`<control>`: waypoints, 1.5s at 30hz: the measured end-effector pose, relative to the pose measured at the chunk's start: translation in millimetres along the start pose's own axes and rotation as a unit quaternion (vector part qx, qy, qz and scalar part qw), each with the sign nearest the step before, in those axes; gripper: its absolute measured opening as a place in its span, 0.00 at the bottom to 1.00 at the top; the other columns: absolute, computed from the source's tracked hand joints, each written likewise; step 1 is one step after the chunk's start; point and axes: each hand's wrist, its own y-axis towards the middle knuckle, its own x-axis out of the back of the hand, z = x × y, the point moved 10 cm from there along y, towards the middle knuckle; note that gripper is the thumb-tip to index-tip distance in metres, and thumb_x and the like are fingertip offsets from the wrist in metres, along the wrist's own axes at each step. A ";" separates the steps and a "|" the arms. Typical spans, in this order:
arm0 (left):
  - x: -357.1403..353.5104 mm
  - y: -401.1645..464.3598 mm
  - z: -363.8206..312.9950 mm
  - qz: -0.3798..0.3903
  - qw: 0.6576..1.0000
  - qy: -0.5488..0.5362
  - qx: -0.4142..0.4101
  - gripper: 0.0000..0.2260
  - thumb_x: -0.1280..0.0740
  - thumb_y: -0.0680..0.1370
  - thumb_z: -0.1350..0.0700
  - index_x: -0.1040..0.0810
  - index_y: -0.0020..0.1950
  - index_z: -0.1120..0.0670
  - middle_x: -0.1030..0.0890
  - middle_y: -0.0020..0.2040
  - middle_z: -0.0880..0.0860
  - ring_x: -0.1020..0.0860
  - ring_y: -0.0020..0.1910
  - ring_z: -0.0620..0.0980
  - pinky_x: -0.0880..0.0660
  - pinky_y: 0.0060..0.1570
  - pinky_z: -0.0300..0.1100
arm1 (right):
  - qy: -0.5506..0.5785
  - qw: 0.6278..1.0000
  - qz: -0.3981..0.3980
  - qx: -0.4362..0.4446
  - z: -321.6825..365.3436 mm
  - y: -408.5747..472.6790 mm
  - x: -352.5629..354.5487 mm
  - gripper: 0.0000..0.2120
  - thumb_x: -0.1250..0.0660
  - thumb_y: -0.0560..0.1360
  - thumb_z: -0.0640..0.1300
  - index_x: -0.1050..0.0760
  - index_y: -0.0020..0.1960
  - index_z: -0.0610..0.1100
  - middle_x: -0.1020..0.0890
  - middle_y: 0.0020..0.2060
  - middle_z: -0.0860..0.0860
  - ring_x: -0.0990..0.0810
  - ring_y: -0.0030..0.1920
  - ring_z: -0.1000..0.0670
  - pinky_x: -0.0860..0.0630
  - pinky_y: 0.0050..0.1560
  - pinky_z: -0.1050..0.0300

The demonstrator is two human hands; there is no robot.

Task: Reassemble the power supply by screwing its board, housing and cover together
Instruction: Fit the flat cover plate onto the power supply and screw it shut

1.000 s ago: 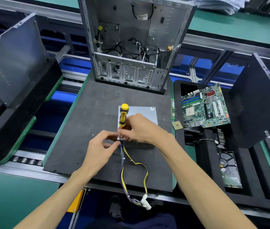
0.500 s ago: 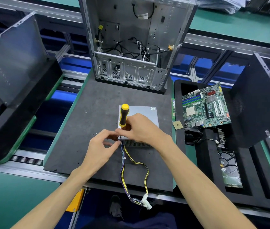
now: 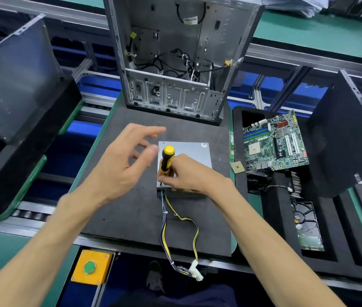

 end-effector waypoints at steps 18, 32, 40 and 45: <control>-30.5 44.4 -36.1 0.141 0.869 0.474 -0.027 0.23 0.41 0.74 0.32 0.38 0.34 0.50 0.31 0.29 0.48 0.28 0.33 0.56 0.41 0.32 0.45 | 0.069 0.997 -0.030 0.009 -24.2 -6.2 -13.6 0.06 0.27 0.77 0.47 0.15 0.53 0.48 0.15 0.44 0.54 0.18 0.45 0.58 0.23 0.49 0.60; -26.2 40.7 -24.8 0.219 0.880 0.421 0.029 0.19 0.38 0.74 0.33 0.26 0.55 0.44 0.24 0.46 0.43 0.25 0.43 0.49 0.25 0.44 0.48 | 0.088 0.993 -0.074 -0.023 -32.1 -7.6 -17.6 0.03 0.28 0.76 0.48 0.16 0.46 0.55 0.17 0.38 0.59 0.22 0.37 0.64 0.29 0.40 0.70; -28.0 40.1 -26.1 0.223 0.863 0.451 0.043 0.20 0.40 0.73 0.30 0.28 0.50 0.44 0.23 0.41 0.43 0.22 0.43 0.50 0.29 0.39 0.45 | 0.027 0.998 -0.051 -0.022 -22.5 -5.3 -14.5 0.04 0.30 0.78 0.47 0.17 0.50 0.48 0.15 0.44 0.50 0.19 0.43 0.52 0.22 0.51 0.51; -27.2 46.4 -27.2 0.205 0.876 0.432 0.058 0.15 0.35 0.77 0.37 0.30 0.49 0.48 0.25 0.36 0.46 0.23 0.41 0.54 0.25 0.40 0.48 | -0.006 0.999 -0.036 -0.014 -13.6 -4.9 -15.3 0.07 0.31 0.80 0.46 0.16 0.52 0.46 0.14 0.45 0.49 0.18 0.47 0.48 0.22 0.52 0.49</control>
